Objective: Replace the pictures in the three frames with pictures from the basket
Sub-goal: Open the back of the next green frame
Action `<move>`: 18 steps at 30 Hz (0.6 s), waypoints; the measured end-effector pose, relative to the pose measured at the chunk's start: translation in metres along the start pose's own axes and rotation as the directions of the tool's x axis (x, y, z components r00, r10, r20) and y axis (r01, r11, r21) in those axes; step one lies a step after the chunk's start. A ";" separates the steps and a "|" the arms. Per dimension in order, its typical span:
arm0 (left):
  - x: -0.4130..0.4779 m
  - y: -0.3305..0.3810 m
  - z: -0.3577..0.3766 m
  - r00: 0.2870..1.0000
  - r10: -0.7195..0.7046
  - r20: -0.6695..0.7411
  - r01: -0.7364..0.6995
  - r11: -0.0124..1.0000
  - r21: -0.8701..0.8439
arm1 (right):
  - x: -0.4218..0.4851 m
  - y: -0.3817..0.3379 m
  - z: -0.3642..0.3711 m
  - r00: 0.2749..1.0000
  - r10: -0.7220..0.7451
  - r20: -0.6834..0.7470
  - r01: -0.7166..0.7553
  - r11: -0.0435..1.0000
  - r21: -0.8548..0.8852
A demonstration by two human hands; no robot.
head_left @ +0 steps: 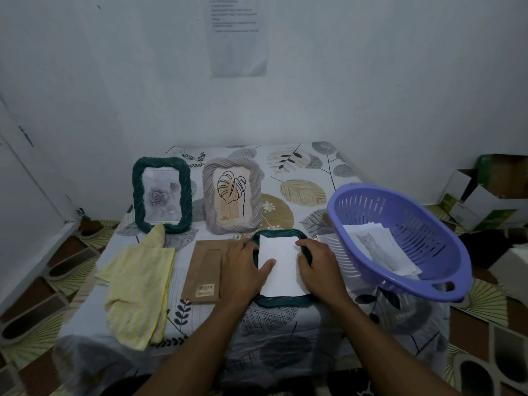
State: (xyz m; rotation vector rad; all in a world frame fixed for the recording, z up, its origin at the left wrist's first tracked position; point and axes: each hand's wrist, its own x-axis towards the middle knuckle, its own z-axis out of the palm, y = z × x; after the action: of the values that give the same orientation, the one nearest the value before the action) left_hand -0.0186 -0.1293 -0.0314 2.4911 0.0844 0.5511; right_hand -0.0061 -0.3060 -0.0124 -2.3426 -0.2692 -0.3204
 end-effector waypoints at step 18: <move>0.005 0.007 -0.014 0.996 -0.078 -0.038 0.070 0.979 -0.193 | 0.001 -0.006 -0.005 0.996 -0.062 0.066 0.066 0.995 -0.071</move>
State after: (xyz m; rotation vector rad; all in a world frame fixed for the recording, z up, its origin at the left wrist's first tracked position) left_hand -0.0200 -0.1273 -0.0154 2.2793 0.1346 0.5572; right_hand -0.0073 -0.3056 -0.0048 -2.4232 -0.3698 -0.2916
